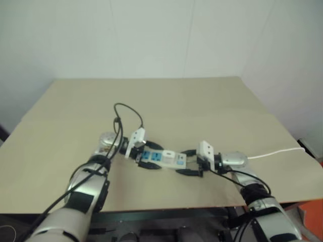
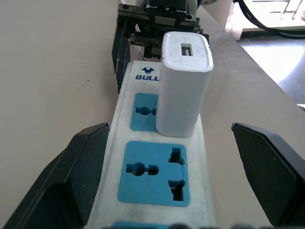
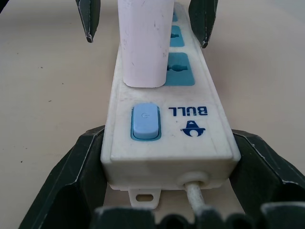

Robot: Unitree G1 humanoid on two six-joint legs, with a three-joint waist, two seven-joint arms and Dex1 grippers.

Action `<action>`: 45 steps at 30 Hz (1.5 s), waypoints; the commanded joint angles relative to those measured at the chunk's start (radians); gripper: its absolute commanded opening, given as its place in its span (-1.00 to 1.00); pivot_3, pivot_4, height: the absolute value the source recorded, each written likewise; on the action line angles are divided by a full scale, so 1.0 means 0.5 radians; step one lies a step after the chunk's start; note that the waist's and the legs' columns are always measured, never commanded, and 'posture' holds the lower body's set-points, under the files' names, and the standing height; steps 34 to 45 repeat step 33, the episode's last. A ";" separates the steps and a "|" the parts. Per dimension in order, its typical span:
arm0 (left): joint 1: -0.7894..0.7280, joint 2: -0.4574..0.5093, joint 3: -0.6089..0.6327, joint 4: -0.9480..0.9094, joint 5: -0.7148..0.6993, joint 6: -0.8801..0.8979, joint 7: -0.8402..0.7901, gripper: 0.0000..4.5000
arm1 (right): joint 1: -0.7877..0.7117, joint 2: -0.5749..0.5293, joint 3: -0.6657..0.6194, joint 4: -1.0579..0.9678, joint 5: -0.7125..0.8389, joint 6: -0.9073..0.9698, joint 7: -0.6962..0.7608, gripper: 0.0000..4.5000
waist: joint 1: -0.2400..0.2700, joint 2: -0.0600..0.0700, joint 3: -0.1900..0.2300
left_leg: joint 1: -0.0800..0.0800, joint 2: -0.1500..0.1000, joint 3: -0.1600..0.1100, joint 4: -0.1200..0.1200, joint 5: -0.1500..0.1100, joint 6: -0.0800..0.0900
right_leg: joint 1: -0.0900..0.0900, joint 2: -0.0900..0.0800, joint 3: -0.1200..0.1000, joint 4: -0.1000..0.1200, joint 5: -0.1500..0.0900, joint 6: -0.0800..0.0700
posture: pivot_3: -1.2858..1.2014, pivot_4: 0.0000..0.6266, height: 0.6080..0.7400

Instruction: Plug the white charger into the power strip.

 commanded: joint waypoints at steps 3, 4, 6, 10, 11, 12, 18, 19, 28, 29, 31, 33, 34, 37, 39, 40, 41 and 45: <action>-0.107 0.176 0.096 -0.198 -0.380 0.183 -0.005 1.00 | -0.021 -0.031 -0.035 -0.081 0.063 0.039 0.064 0.98 | 0.006 0.000 0.009 | -0.021 0.000 -0.001 0.001 0.000 0.000 | -0.020 0.000 -0.001 0.002 0.001 0.001 | 0.03 -0.52 1.00; -0.101 0.218 0.091 -0.233 -0.428 0.199 -0.005 1.00 | -0.008 -0.049 -0.050 -0.119 0.079 0.037 0.070 0.98 | 0.006 0.001 0.011 | -0.030 0.000 -0.001 0.002 0.000 0.000 | -0.029 0.000 0.000 0.003 0.001 0.001 | 0.03 -0.52 1.00; -0.055 0.324 0.051 -0.308 -0.494 0.189 -0.005 1.00 | 0.038 -0.118 -0.100 -0.248 0.129 0.061 0.078 0.98 | 0.014 0.002 0.013 | -0.036 0.000 -0.001 0.002 0.000 0.000 | -0.032 0.000 -0.001 0.003 0.001 0.001 | 0.03 -0.52 1.00; 0.148 0.628 -0.067 -0.547 -0.652 0.207 -0.005 1.00 | 0.246 -0.425 -0.311 -0.710 0.342 0.178 0.164 0.98 | 0.034 0.005 0.020 | -0.039 -0.002 0.000 0.000 0.000 0.000 | -0.033 -0.005 -0.002 -0.003 0.000 0.004 | 0.03 -0.52 1.00; 0.206 0.699 -0.097 -0.606 -0.692 0.212 -0.005 1.00 | 0.303 -0.507 -0.368 -0.816 0.393 0.209 0.179 0.98 | 0.040 0.007 0.022 | -0.039 -0.003 0.001 -0.001 -0.001 -0.001 | -0.033 -0.007 -0.001 -0.004 -0.001 0.004 | 0.03 -0.52 1.00; 0.273 0.775 -0.116 -0.668 -0.732 0.218 -0.005 1.00 | 0.372 -0.605 -0.445 -0.928 0.460 0.255 0.203 0.98 | 0.048 0.008 0.025 | -0.039 -0.003 0.002 -0.001 -0.001 -0.001 | -0.033 -0.008 -0.001 -0.005 -0.001 0.004 | 0.03 -0.52 1.00; 0.596 1.114 -0.158 -1.009 -0.951 0.320 -0.005 1.00 | 0.818 -1.090 -0.832 -1.290 0.624 0.328 0.349 0.98 | 0.084 0.003 0.039 | -0.037 0.000 0.002 0.000 -0.001 -0.001 | -0.032 -0.007 -0.005 -0.003 -0.003 0.002 | 0.03 -0.52 1.00; 0.619 1.138 -0.159 -1.043 -0.969 0.332 -0.005 1.00 | 0.852 -1.117 -0.860 -1.297 0.627 0.339 0.337 0.98 | 0.089 0.002 0.039 | -0.037 0.000 0.002 0.001 -0.001 -0.001 | -0.031 -0.008 -0.005 -0.002 -0.003 0.001 | 0.03 -0.52 1.00; 0.601 1.190 -0.160 -1.200 -0.998 0.549 -0.005 1.00 | 1.097 -1.184 -1.090 -1.445 0.613 0.463 0.133 0.98 | 0.111 0.002 0.039 | -0.037 0.001 0.010 0.005 -0.001 -0.001 | -0.032 -0.010 -0.003 -0.003 -0.001 -0.002 | 0.03 -0.52 1.00; 0.589 1.195 -0.185 -1.201 -1.011 0.579 -0.005 1.00 | 1.091 -1.187 -1.090 -1.457 0.617 0.490 0.114 0.98 | 0.108 0.002 0.039 | -0.037 0.001 0.010 0.005 -0.001 -0.001 | -0.032 -0.010 -0.003 -0.003 -0.001 -0.002 | 0.03 -0.52 1.00; 0.534 1.170 -0.239 -1.167 -1.006 0.619 -0.005 1.00 | 1.057 -1.167 -1.090 -1.465 0.612 0.528 0.041 0.98 | 0.110 0.001 0.039 | -0.038 0.001 0.011 0.004 -0.001 -0.001 | -0.032 -0.010 -0.003 -0.004 -0.002 -0.001 | 0.03 -0.52 1.00; 0.445 1.126 -0.282 -1.087 -0.976 0.618 -0.005 1.00 | 1.017 -1.138 -1.066 -1.465 0.595 0.533 -0.028 0.98 | 0.113 0.001 0.040 | -0.038 0.000 0.011 0.004 -0.001 -0.001 | -0.032 -0.010 -0.003 -0.003 -0.002 -0.001 | 0.03 -0.52 1.00; 0.445 1.126 -0.282 -1.087 -0.976 0.618 -0.005 1.00 | 1.017 -1.138 -1.066 -1.465 0.595 0.533 -0.028 0.98 | 0.113 0.001 0.040 | -0.038 0.000 0.011 0.004 -0.001 -0.001 | -0.032 -0.010 -0.003 -0.003 -0.002 -0.001 | 0.03 -0.52 1.00; 0.445 1.126 -0.282 -1.087 -0.976 0.618 -0.005 1.00 | 1.017 -1.138 -1.066 -1.465 0.595 0.533 -0.028 0.98 | 0.113 0.001 0.040 | -0.038 0.000 0.011 0.004 -0.001 -0.001 | -0.032 -0.010 -0.003 -0.003 -0.002 -0.001 | 0.03 -0.52 1.00; 0.445 1.126 -0.282 -1.087 -0.976 0.618 -0.005 1.00 | 1.017 -1.138 -1.066 -1.465 0.595 0.533 -0.028 0.98 | 0.113 0.001 0.040 | -0.038 0.000 0.011 0.004 -0.001 -0.001 | -0.032 -0.010 -0.003 -0.003 -0.002 -0.001 | 0.03 -0.52 1.00; 0.445 1.126 -0.282 -1.087 -0.976 0.618 -0.005 1.00 | 1.017 -1.138 -1.066 -1.465 0.595 0.533 -0.028 0.98 | 0.113 0.001 0.040 | -0.038 0.000 0.011 0.004 -0.001 -0.001 | -0.032 -0.010 -0.003 -0.003 -0.002 -0.001 | 0.03 -0.52 1.00; 0.445 1.126 -0.282 -1.087 -0.976 0.618 -0.005 1.00 | 1.017 -1.138 -1.066 -1.465 0.595 0.533 -0.028 0.98 | 0.113 0.001 0.040 | -0.038 0.000 0.011 0.004 -0.001 -0.001 | -0.032 -0.010 -0.003 -0.003 -0.002 -0.001 | 0.03 -0.52 1.00; 0.445 1.126 -0.282 -1.087 -0.976 0.618 -0.005 1.00 | 1.017 -1.138 -1.066 -1.465 0.595 0.533 -0.028 0.98 | 0.113 0.001 0.040 | -0.038 0.000 0.011 0.004 -0.001 -0.001 | -0.032 -0.010 -0.003 -0.003 -0.002 -0.001 | 0.03 -0.52 1.00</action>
